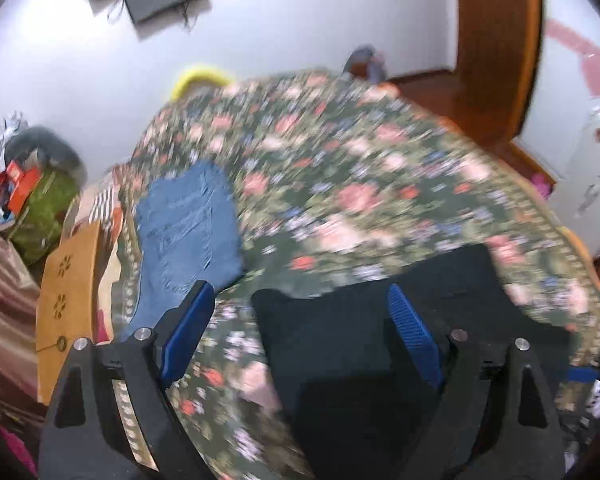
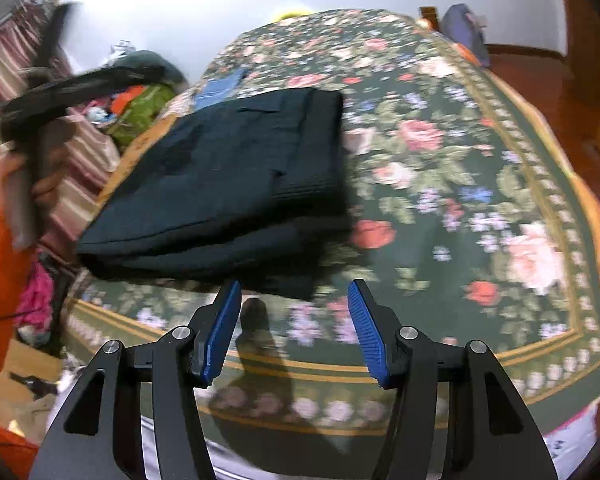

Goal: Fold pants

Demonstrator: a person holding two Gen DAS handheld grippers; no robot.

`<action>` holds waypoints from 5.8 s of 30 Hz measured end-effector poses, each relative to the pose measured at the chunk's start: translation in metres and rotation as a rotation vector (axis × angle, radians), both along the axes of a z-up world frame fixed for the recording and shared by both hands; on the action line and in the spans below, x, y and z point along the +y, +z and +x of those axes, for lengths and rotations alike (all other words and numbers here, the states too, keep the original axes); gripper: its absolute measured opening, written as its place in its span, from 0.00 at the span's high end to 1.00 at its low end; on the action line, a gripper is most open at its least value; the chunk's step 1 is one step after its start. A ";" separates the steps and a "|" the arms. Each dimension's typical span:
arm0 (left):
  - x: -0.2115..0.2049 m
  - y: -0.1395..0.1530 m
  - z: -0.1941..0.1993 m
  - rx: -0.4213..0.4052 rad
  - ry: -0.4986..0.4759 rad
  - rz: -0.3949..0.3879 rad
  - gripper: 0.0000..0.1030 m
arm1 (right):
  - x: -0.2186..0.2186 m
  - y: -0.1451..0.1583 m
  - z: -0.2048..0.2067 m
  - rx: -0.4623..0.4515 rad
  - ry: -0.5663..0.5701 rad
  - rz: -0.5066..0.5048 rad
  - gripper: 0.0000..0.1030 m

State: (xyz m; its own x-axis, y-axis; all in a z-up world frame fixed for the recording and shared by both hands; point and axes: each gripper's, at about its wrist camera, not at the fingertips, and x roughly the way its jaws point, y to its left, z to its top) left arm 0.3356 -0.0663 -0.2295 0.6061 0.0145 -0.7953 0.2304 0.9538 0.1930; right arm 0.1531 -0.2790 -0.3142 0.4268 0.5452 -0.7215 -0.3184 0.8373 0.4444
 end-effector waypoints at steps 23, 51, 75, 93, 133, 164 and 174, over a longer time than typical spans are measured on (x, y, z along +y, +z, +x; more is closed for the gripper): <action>0.125 -0.070 -0.119 0.184 0.287 -0.266 0.11 | 0.020 0.012 0.151 -0.071 -0.006 -0.195 0.47; 0.117 0.001 -0.140 0.005 0.152 -0.169 0.17 | 0.060 0.064 0.056 -0.211 0.067 -0.163 0.47; 0.094 -0.027 -0.092 0.157 0.038 -0.274 0.17 | 0.046 0.043 0.067 -0.115 0.051 -0.133 0.48; 0.065 -0.073 -0.051 0.356 -0.042 -0.348 0.10 | 0.067 -0.012 0.101 0.070 0.118 0.057 0.28; 0.096 0.091 -0.072 -0.164 -0.031 -0.275 0.73 | 0.139 0.152 0.116 -0.411 0.265 0.017 0.72; 0.249 -0.057 0.136 -0.019 0.167 -0.264 0.72 | 0.298 0.034 0.324 -0.278 0.401 -0.065 0.71; 0.269 -0.110 0.136 0.054 0.223 -0.219 0.50 | 0.264 0.020 0.322 -0.180 0.393 -0.150 0.63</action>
